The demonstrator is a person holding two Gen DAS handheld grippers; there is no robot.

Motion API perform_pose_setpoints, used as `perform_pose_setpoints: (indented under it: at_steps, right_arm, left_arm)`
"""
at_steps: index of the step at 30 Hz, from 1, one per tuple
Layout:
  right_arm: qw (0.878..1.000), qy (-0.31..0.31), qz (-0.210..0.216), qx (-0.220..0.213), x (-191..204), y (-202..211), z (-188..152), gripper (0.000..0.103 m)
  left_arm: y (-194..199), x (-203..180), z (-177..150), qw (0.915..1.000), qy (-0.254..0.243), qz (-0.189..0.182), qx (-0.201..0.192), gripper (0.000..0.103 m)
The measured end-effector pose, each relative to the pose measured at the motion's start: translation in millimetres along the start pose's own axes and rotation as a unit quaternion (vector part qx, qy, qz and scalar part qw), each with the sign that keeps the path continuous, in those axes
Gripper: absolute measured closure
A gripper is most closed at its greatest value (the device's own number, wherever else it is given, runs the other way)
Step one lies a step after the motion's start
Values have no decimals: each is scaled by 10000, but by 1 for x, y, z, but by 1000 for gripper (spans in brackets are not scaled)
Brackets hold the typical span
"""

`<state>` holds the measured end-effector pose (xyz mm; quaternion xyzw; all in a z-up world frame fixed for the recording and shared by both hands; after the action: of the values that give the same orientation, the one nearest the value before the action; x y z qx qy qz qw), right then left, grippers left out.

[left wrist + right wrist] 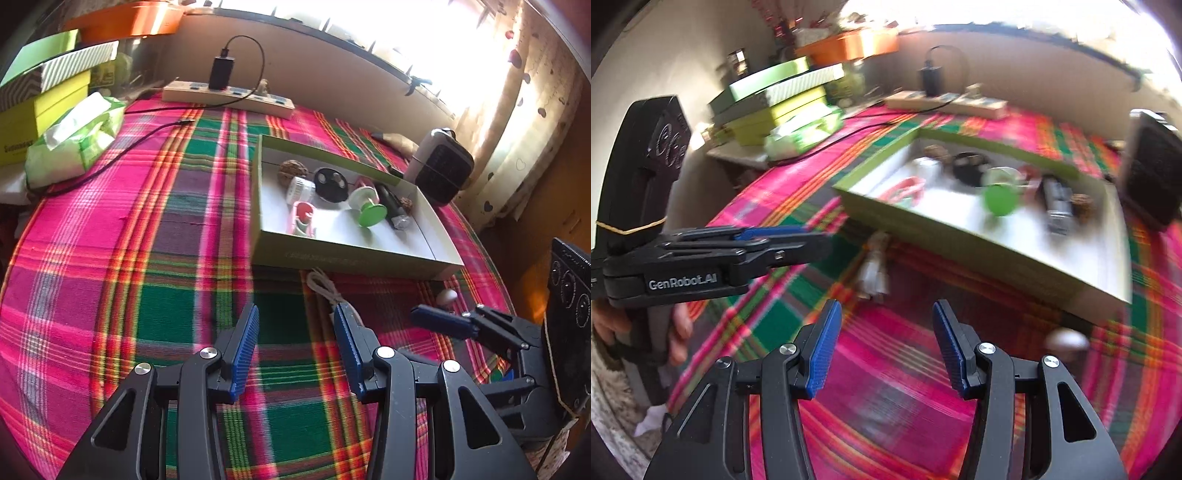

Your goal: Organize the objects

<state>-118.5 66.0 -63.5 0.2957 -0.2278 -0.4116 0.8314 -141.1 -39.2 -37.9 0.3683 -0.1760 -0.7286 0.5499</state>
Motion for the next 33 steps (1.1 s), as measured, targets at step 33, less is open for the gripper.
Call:
perform_pose_setpoints:
  at_steps: [33]
  right_arm:
    - [9845, -607, -1642, 106, -94, 13, -18, 51]
  left_arm:
    - [-33, -35, -7, 9971, -488, 483, 337, 63]
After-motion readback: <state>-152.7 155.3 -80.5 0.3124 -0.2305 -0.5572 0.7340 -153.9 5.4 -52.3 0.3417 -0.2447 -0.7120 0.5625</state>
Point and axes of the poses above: each gripper's, at about its wrist camera, not at the fingertips, and y roughly against the way its jaws point, x to its left, z to its top, the point moved 8 cm from there along -y, roughly the way its jaws point, and after that the axes turned 6 degrees about -x, right-handed, at the moved point
